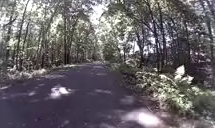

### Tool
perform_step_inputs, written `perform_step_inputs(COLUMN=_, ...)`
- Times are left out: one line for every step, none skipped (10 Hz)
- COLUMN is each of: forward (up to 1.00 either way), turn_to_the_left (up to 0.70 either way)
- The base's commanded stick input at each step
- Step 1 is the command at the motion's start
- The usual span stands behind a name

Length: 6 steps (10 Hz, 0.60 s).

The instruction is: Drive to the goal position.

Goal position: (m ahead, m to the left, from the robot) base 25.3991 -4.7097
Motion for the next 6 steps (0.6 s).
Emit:
perform_step_inputs(forward=0.45, turn_to_the_left=0.0)
perform_step_inputs(forward=0.45, turn_to_the_left=0.0)
perform_step_inputs(forward=0.45, turn_to_the_left=0.0)
perform_step_inputs(forward=0.45, turn_to_the_left=0.0)
perform_step_inputs(forward=0.45, turn_to_the_left=0.0)
perform_step_inputs(forward=0.45, turn_to_the_left=0.0)
